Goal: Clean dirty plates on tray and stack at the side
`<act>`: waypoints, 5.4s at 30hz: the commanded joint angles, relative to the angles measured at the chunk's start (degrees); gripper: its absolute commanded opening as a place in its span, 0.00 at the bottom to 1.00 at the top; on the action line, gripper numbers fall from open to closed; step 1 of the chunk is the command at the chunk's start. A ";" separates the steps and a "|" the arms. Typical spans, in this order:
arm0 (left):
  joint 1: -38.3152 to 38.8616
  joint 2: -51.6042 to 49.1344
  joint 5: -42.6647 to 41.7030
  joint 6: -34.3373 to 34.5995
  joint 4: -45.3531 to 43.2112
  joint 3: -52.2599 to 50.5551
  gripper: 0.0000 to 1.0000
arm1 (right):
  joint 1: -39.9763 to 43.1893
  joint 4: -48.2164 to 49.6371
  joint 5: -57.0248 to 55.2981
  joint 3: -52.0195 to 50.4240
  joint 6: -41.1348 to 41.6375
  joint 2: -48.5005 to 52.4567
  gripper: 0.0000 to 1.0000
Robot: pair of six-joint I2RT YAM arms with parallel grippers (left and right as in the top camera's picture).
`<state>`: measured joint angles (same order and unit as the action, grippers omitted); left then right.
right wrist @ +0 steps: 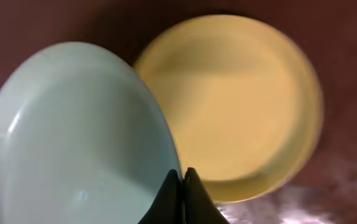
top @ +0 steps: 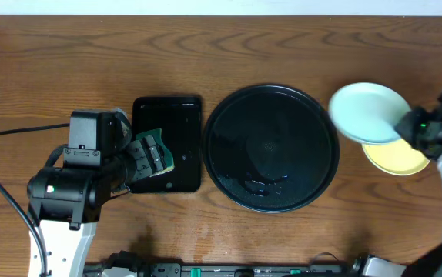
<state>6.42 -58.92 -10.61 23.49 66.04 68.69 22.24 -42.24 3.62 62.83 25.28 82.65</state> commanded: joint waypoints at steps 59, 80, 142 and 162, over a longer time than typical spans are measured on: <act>-0.31 0.09 -0.33 -0.76 0.17 1.40 0.84 | -29.57 -14.86 -2.12 -4.00 -22.80 -59.08 0.99; -0.28 0.09 -0.33 -0.76 0.15 1.40 0.84 | -30.16 13.57 -1.68 -50.05 -19.10 -82.36 0.99; -3.63 52.19 5.09 -10.40 -54.42 -50.45 0.84 | -30.16 38.18 -1.66 -62.53 -19.10 -82.34 0.99; -4.74 58.84 5.09 -10.34 -68.26 -68.48 0.85 | -30.16 38.18 -1.68 -62.53 -19.10 -82.34 0.99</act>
<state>1.96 -0.64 -5.26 14.28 -1.48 0.34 -7.18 -3.99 1.72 0.51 5.65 0.62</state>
